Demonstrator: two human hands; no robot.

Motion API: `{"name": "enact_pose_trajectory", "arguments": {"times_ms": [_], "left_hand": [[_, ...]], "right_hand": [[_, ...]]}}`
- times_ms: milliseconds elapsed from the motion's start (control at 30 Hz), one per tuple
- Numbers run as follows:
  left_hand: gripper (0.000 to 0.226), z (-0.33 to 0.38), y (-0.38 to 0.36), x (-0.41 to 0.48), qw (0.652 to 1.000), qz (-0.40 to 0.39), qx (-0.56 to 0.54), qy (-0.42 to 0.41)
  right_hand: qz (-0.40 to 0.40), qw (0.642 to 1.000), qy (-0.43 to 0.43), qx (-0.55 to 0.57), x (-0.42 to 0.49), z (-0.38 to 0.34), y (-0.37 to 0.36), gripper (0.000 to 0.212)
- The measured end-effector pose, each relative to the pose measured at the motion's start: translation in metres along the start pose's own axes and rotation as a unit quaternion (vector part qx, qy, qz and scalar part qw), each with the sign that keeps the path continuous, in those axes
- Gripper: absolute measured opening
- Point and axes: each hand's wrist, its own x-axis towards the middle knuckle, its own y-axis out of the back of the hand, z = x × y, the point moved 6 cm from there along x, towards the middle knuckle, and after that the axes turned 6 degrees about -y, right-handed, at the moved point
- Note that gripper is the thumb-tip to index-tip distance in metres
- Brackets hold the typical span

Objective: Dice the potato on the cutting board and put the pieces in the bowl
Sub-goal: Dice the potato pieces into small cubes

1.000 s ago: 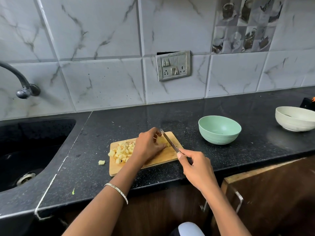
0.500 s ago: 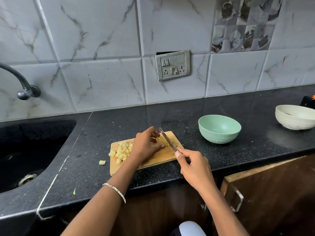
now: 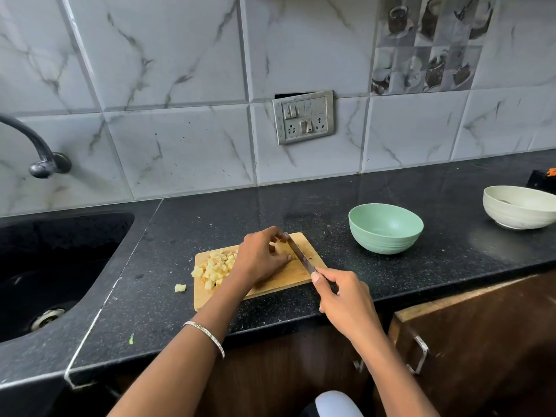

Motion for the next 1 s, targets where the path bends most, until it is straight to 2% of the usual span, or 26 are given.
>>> {"name": "enact_pose_trajectory", "arguments": {"times_ms": [400, 1000], "left_hand": [[0.03, -0.002, 0.0, -0.004, 0.998, 0.041, -0.029, 0.035], [0.035, -0.013, 0.005, -0.005, 0.997, 0.042, -0.051, 0.039]], "right_hand": [[-0.006, 1.0, 0.007, -0.029, -0.004, -0.002, -0.001, 0.04], [0.016, 0.997, 0.019, -0.077, -0.012, -0.01, 0.004, 0.041]]}}
